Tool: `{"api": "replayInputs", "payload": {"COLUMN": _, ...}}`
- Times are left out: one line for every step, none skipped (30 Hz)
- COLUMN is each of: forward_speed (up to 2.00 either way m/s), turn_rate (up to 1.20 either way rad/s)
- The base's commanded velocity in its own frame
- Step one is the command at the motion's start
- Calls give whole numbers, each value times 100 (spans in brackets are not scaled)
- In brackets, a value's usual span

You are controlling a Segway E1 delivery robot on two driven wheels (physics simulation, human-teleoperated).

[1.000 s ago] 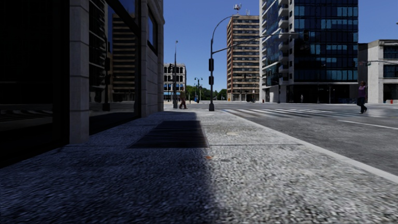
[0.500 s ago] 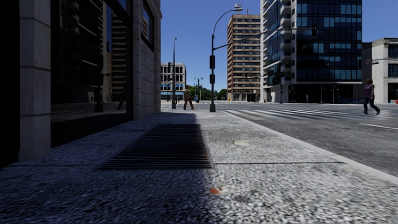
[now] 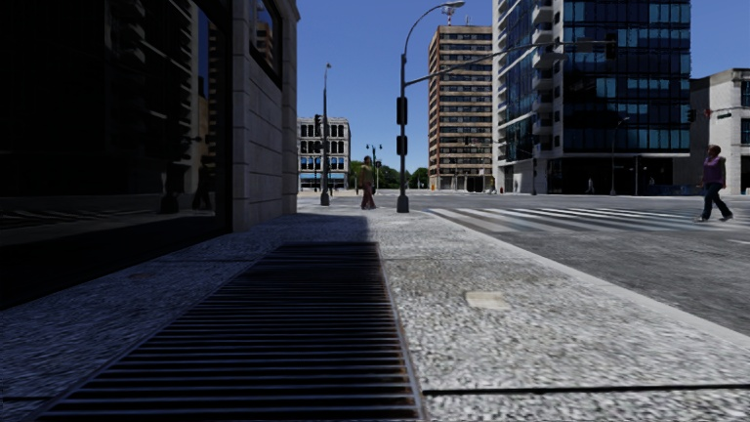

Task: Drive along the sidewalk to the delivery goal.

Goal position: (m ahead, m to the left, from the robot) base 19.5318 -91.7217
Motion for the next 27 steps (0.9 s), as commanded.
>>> {"api": "replayInputs", "payload": {"forward_speed": 200, "turn_rate": 0}}
{"api": "replayInputs", "payload": {"forward_speed": 200, "turn_rate": 0}}
{"api": "replayInputs", "payload": {"forward_speed": 200, "turn_rate": 0}}
{"api": "replayInputs", "payload": {"forward_speed": 200, "turn_rate": 0}}
{"api": "replayInputs", "payload": {"forward_speed": 200, "turn_rate": 0}}
{"api": "replayInputs", "payload": {"forward_speed": 200, "turn_rate": 0}}
{"api": "replayInputs", "payload": {"forward_speed": 200, "turn_rate": 0}}
{"api": "replayInputs", "payload": {"forward_speed": 200, "turn_rate": 0}}
{"api": "replayInputs", "payload": {"forward_speed": 200, "turn_rate": 0}}
{"api": "replayInputs", "payload": {"forward_speed": 200, "turn_rate": 0}}
{"api": "replayInputs", "payload": {"forward_speed": 200, "turn_rate": 0}}
{"api": "replayInputs", "payload": {"forward_speed": 200, "turn_rate": 0}}
{"api": "replayInputs", "payload": {"forward_speed": 200, "turn_rate": 0}}
{"api": "replayInputs", "payload": {"forward_speed": 200, "turn_rate": 0}}
{"api": "replayInputs", "payload": {"forward_speed": 200, "turn_rate": 0}}
{"api": "replayInputs", "payload": {"forward_speed": 200, "turn_rate": 0}}
{"api": "replayInputs", "payload": {"forward_speed": 200, "turn_rate": 0}}
{"api": "replayInputs", "payload": {"forward_speed": 200, "turn_rate": 0}}
{"api": "replayInputs", "payload": {"forward_speed": 200, "turn_rate": 0}}
{"api": "replayInputs", "payload": {"forward_speed": 200, "turn_rate": 0}}
{"api": "replayInputs", "payload": {"forward_speed": 200, "turn_rate": 0}}
{"api": "replayInputs", "payload": {"forward_speed": 200, "turn_rate": 0}}
{"api": "replayInputs", "payload": {"forward_speed": 200, "turn_rate": 0}}
{"api": "replayInputs", "payload": {"forward_speed": 200, "turn_rate": 0}}
{"api": "replayInputs", "payload": {"forward_speed": 200, "turn_rate": 0}}
{"api": "replayInputs", "payload": {"forward_speed": 200, "turn_rate": 0}}
{"api": "replayInputs", "payload": {"forward_speed": 200, "turn_rate": 0}}
